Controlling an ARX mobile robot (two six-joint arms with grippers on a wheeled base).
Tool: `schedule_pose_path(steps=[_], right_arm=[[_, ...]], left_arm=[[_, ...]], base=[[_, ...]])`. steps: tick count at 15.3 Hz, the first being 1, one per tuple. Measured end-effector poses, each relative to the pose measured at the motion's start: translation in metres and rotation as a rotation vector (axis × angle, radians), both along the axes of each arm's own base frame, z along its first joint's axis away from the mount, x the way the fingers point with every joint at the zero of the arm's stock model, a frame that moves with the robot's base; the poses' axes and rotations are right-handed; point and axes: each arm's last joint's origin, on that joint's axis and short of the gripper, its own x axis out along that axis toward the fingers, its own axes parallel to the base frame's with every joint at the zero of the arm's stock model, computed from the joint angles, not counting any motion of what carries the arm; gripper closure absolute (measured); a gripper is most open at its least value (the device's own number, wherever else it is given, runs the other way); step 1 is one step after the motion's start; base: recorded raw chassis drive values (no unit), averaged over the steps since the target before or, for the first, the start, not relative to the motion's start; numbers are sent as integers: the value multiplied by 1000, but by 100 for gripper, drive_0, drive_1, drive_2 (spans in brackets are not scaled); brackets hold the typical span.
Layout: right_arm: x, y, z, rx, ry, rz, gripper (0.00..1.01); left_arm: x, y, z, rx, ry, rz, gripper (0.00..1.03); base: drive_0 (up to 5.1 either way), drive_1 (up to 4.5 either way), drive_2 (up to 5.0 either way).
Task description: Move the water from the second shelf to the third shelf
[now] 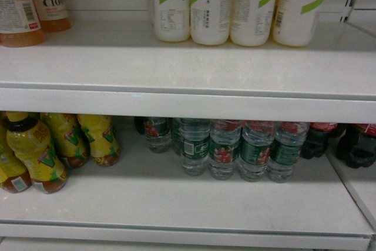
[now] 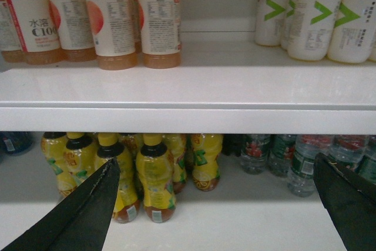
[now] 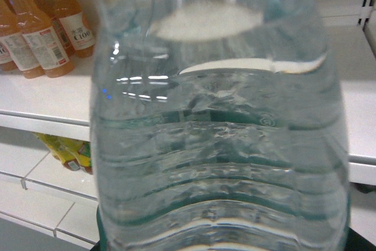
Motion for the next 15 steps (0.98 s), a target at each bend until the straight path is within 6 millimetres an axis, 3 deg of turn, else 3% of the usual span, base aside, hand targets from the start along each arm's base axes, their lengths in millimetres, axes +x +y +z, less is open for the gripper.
schedule_pose_path(steps=[15], right_arm=[[0,0,0,0,-2,2,59]], left_arm=[[0,0,0,0,0,0,5]], base=[[-435,213,213]])
